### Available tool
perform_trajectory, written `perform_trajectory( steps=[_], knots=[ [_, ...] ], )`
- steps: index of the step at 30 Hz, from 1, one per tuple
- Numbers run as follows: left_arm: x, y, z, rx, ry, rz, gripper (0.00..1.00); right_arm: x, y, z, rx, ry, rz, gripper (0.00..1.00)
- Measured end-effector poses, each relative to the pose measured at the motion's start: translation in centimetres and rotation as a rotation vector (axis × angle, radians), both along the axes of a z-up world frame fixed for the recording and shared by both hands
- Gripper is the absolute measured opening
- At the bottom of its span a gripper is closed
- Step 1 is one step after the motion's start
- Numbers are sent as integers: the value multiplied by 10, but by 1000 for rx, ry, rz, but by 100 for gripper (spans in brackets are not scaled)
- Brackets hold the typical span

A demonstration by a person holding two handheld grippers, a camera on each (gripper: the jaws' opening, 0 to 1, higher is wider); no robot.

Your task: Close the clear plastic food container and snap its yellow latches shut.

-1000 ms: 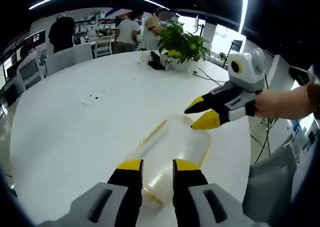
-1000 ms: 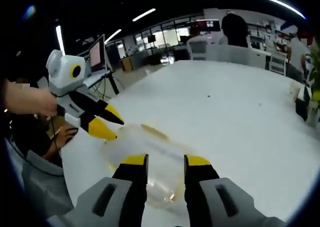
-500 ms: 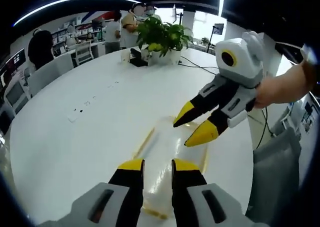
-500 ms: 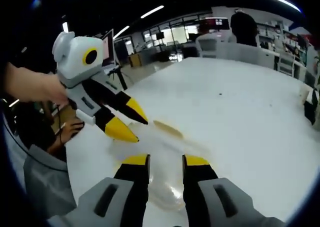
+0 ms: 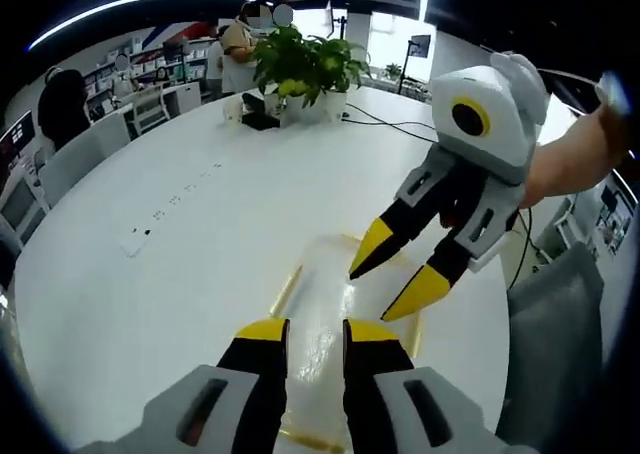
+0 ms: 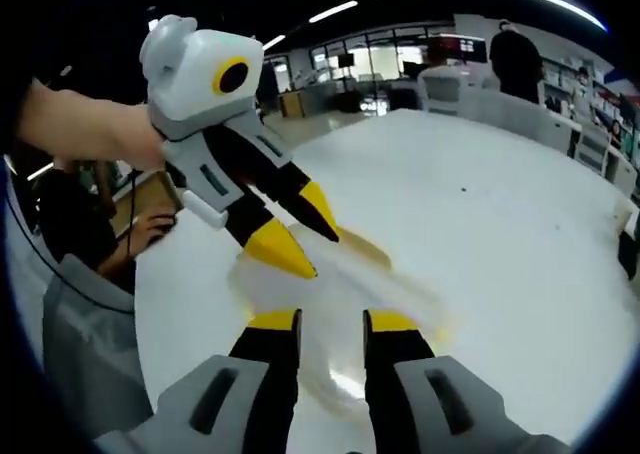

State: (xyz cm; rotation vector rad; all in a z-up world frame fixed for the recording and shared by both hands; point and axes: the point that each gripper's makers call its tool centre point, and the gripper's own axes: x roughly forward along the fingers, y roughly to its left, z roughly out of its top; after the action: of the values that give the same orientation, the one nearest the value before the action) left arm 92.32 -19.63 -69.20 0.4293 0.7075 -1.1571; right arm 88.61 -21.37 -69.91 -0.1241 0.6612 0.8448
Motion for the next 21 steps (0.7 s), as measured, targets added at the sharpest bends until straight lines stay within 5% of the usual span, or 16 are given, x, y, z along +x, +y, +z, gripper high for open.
perform_trajectory(
  steps=[9,21],
  knots=[
    [9,-6,-3,19,-14,-17,17,-15,5,-2,-57,-56,108,24],
    [16,-11,-8,49,11,-52,20,-31,14,-8,-249,-232,301,27]
  ],
)
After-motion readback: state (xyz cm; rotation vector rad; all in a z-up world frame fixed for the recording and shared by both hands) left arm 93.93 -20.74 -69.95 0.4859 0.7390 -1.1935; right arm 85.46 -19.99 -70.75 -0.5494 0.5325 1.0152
